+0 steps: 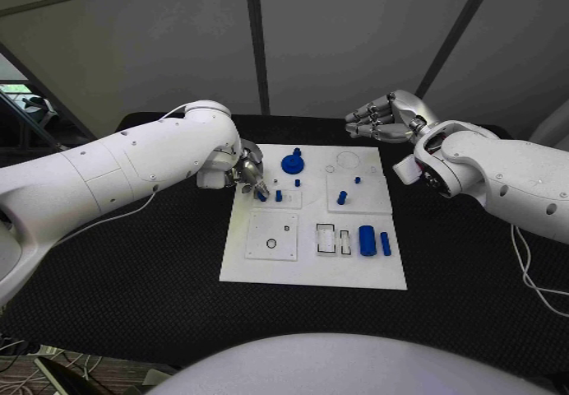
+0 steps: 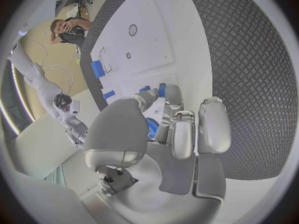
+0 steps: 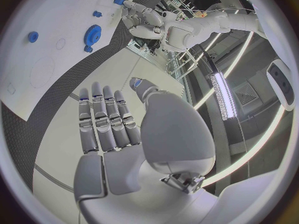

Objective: Assemble the parts on the task board

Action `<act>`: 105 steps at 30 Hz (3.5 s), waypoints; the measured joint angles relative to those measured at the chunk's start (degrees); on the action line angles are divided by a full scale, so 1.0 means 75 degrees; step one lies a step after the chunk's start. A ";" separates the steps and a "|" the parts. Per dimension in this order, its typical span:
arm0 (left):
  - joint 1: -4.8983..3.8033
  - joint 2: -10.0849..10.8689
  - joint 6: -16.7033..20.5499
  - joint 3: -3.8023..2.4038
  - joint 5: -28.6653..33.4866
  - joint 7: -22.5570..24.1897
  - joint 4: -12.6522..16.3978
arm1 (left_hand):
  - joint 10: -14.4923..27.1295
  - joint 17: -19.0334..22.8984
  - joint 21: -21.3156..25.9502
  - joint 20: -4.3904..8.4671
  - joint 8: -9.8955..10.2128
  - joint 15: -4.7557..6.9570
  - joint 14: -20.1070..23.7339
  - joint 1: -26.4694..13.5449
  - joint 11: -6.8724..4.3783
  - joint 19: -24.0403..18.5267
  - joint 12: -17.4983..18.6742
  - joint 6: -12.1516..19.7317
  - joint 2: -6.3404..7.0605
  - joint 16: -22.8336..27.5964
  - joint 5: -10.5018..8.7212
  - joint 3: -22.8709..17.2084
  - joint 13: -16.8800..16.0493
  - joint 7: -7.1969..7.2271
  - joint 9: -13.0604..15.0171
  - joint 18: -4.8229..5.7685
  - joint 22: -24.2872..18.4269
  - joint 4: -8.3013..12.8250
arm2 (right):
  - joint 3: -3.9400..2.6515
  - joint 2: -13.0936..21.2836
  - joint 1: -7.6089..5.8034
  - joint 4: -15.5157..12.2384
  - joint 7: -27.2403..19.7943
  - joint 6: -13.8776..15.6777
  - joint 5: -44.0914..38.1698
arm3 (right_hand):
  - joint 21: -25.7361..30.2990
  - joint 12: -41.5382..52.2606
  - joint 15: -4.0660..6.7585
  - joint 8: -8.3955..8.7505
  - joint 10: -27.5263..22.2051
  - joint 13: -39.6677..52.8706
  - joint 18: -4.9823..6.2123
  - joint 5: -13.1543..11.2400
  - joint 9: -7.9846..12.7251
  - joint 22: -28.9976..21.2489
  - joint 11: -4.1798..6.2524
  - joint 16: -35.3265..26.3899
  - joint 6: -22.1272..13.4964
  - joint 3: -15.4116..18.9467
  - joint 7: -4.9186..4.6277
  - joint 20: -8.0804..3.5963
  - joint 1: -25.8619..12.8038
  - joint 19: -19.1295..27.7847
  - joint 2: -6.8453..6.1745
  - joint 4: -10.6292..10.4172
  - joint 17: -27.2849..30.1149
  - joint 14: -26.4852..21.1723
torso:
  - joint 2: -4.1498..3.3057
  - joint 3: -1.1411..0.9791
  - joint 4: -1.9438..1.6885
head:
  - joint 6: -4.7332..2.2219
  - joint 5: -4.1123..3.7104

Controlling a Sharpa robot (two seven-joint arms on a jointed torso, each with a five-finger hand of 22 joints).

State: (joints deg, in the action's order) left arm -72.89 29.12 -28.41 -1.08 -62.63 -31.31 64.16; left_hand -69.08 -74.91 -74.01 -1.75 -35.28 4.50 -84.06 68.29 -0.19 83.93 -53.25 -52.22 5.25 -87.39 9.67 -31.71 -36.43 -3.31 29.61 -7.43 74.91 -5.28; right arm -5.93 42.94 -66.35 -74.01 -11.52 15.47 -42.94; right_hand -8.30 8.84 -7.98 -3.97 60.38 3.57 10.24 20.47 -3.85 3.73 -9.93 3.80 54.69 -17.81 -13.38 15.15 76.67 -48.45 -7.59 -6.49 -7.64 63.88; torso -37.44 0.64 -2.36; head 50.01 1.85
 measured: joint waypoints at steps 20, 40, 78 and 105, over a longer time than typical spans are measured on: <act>-0.0036 -0.0102 -0.0025 0.0087 -0.0241 -0.0001 -0.0050 | -0.0019 0.0000 0.0000 0.0000 0.0004 0.0000 0.0000 -0.0049 0.0004 0.0000 0.0001 -0.0012 0.0049 0.0000 -0.0004 -0.0051 -0.0012 -0.0012 -0.0004 -0.0001 0.0000 0.0051 | 0.0000 0.0004 0.0000 -0.0008 0.0000 -0.0011 -0.0001 | 0.0000 0.0000 0.0000 0.0000 0.0000 0.0000 0.0000 0.0000 0.0000 0.0000 0.0000 0.0000 0.0000 0.0000 0.0000 0.0000 0.0000 0.0000 0.0000 0.0000 -0.0001 0.0000 | 0.0001 -0.0007 0.0001 | 0.0000 -0.0012; -0.0063 -0.0163 -0.0083 0.0162 -0.0268 -0.0002 -0.0135 | -0.0052 0.0000 0.0000 0.0000 0.0006 -0.0001 -0.0001 -0.0134 0.0001 0.0000 -0.0029 0.0002 -0.0038 -0.0035 -0.0275 -0.0054 -0.0040 0.0003 0.0031 0.0000 0.0000 0.0053 | 0.0000 0.0016 0.0000 -0.0021 0.0004 -0.0011 -0.0001 | -0.0001 0.0000 0.0000 0.0000 0.0000 0.0000 0.0000 0.0037 0.0000 0.0000 0.0000 0.0000 0.0000 -0.0001 0.0000 0.0000 -0.0024 0.0000 0.0024 0.0001 0.0006 0.0000 | 0.0001 -0.0003 0.0004 | 0.0000 -0.0027; -0.0062 -0.0145 -0.0069 0.0165 -0.0275 -0.0007 -0.0075 | -0.0077 0.0000 -0.0090 0.0000 -0.0001 -0.0001 -0.0001 -0.0128 0.0026 0.0000 -0.0118 0.0001 -0.0051 -0.0064 -0.0170 0.0010 -0.0122 0.0002 0.0102 0.0000 0.0000 0.0119 | 0.0000 -0.0026 0.0000 0.0045 0.0008 -0.0027 -0.0019 | -0.0002 0.0000 0.0000 0.0000 0.0000 0.0000 0.0000 0.0037 0.0000 0.0000 0.0000 0.0000 0.0000 -0.0001 0.0000 0.0000 -0.0030 0.0000 0.0031 0.0001 0.0004 0.0000 | 0.0000 -0.0002 0.0000 | 0.0000 -0.0029; -0.0045 -0.0197 -0.0098 0.0183 -0.0334 -0.0023 -0.0186 | -0.0337 0.0000 -0.0089 0.0000 0.0141 -0.0013 -0.0012 -0.1217 -0.0195 0.0000 -0.0260 -0.0294 -0.0032 -0.0064 -0.0288 0.0015 -0.0281 0.0122 0.0094 0.0000 0.0000 0.0452 | 0.0000 -0.0023 0.0000 0.0049 0.0012 -0.0031 -0.0027 | 0.0024 0.0000 0.0000 0.0000 0.0000 0.0000 0.0000 0.0037 0.0000 0.0000 0.0000 0.0000 0.0000 -0.0001 0.0000 0.0000 -0.0030 0.0000 0.0030 0.0001 0.0011 0.0000 | 0.0001 -0.0003 0.0000 | 0.0000 -0.0039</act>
State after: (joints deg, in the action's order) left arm -73.23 27.64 -29.14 0.29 -65.14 -31.49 62.77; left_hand -71.60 -74.91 -74.68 -1.75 -34.23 4.41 -84.15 59.17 -1.65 83.93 -55.20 -54.42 5.01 -87.87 7.51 -31.59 -38.53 -2.39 30.32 -7.43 74.91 -1.90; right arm -5.93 42.77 -66.35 -73.64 -11.44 15.24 -43.14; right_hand -8.12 8.84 -7.98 -3.98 60.38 3.57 10.24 20.75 -3.85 3.73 -9.93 3.80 54.69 -17.82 -13.38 15.15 76.45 -48.45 -7.37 -6.49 -7.55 63.88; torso -37.43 0.62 -2.36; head 50.01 1.55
